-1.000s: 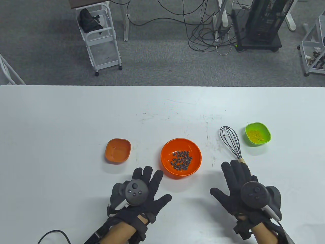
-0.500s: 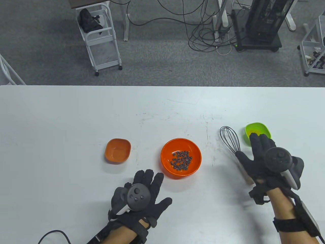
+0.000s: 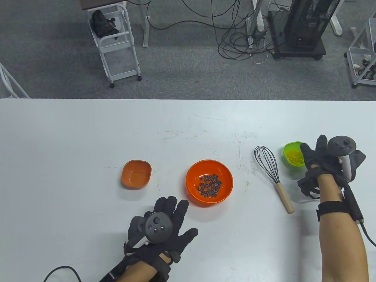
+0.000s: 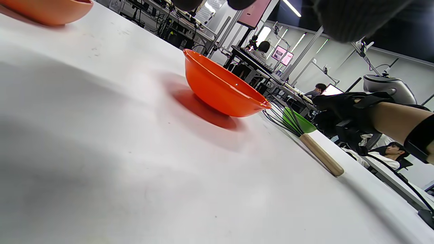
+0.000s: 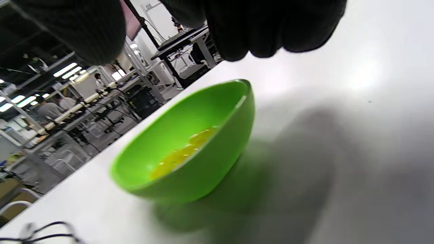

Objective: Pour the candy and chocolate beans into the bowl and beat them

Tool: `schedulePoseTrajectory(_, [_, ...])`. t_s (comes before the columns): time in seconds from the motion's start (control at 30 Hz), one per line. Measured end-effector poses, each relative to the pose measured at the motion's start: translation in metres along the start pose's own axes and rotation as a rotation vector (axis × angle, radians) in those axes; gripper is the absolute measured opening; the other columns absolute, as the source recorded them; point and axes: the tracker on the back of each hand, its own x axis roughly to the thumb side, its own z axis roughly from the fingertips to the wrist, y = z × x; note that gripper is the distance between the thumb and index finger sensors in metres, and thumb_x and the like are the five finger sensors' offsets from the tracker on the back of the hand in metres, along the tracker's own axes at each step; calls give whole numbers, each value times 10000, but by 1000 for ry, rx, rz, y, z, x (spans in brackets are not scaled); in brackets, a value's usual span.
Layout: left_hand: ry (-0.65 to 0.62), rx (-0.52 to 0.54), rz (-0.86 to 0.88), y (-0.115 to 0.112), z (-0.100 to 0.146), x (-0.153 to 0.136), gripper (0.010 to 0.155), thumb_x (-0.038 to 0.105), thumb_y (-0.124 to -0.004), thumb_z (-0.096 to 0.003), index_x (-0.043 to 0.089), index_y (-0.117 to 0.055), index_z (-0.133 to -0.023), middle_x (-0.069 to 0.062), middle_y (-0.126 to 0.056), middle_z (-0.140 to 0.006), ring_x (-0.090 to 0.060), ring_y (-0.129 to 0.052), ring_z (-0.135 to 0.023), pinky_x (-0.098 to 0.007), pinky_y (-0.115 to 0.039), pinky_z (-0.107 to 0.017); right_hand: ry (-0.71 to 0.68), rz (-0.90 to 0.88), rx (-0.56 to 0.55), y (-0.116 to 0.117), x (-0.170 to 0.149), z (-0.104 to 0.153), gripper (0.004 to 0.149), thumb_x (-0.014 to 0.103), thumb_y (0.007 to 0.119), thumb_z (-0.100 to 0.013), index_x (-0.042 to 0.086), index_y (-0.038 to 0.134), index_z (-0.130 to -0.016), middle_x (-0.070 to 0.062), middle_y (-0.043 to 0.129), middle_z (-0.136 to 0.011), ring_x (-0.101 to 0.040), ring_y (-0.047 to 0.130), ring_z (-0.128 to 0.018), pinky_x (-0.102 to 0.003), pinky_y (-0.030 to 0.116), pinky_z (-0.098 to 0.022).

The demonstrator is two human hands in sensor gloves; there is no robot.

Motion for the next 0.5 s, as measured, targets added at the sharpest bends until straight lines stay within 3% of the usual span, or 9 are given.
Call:
schedulePoseTrajectory(0.2, [11, -11, 1, 1, 1, -1, 882, 761, -647, -494, 353, -242, -1164, -149, -222, -1238, -473, -158, -1108, -817, -319, -656, 86, 128, 20, 11, -4, -15, 756, 498, 817, -482, 97, 546, -1062, -193, 762, -956, -478, 875, -691, -503, 890, -471])
schedulePoseTrajectory(0.33, [-9, -31, 5, -1, 2, 1, 882, 762, -644, -495, 350, -244, -1164, -149, -222, -1237, -471, -165, -1108, -801, -351, -667, 142, 93, -2, 13, -9, -21, 694, 466, 847, -470, 124, 622, -1031, -141, 854, -859, -401, 938, -527, -448, 907, -311])
schedulePoseTrajectory(0.5, [-7, -29, 4, -1, 2, 1, 881, 762, -645, -495, 348, -248, -1164, -150, -222, -1236, -470, -165, -1108, -796, -356, -670, 170, 186, -29, 15, -10, -26, 599, 415, 881, -455, 154, 723, -970, -74, 933, -730, -323, 963, -392, -401, 907, -241])
